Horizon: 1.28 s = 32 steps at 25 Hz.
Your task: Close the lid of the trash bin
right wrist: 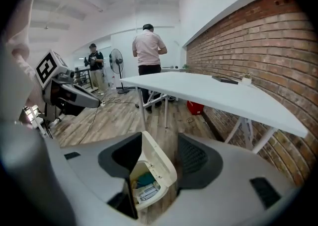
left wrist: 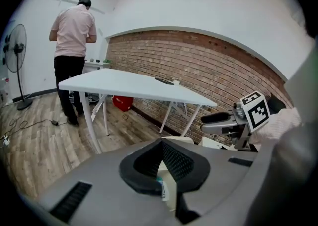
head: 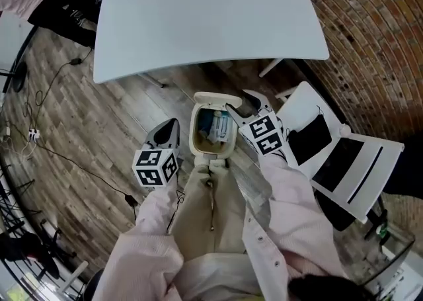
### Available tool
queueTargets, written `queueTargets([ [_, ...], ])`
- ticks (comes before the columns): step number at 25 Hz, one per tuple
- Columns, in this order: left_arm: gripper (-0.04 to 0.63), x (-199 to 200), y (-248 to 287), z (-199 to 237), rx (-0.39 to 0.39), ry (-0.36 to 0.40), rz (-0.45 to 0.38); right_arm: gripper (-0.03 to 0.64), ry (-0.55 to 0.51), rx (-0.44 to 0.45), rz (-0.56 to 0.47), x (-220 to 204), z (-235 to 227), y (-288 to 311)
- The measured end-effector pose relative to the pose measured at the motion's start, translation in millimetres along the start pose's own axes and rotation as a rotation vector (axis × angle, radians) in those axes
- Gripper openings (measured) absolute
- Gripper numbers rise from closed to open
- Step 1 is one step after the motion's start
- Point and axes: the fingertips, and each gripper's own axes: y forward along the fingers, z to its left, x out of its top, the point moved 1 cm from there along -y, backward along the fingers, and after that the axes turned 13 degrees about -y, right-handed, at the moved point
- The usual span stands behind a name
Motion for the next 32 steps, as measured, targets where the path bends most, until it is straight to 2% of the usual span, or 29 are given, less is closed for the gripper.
queueTargets([
  [9, -0.006, -34.4, 35.7, 31.0, 0.02, -0.032, 0.078, 0.212, -0.088, 0.091, 0.099, -40.4, 1.4, 54.0],
  [13, -0.006, -47.9, 58.9, 34.2, 0.012, -0.038, 0.095, 0.211, -0.123, 0.139, 0.118, -60.2, 4.8, 72.5],
  [20, -0.006, -62.8, 77.4, 35.8, -0.006, -0.049, 0.121, 0.212, -0.183, 0.185, 0.139, -70.3, 10.7, 86.6],
  [24, -0.006, -67.6, 80.6, 37.5, -0.008, -0.057, 0.128, 0.21, -0.226, 0.193, 0.162, -70.3, 12.0, 86.4],
  [32, -0.006, -83.1, 82.5, 41.1, -0.009, -0.062, 0.143, 0.21, -0.236, 0.171, 0.157, -79.3, 22.4, 83.9],
])
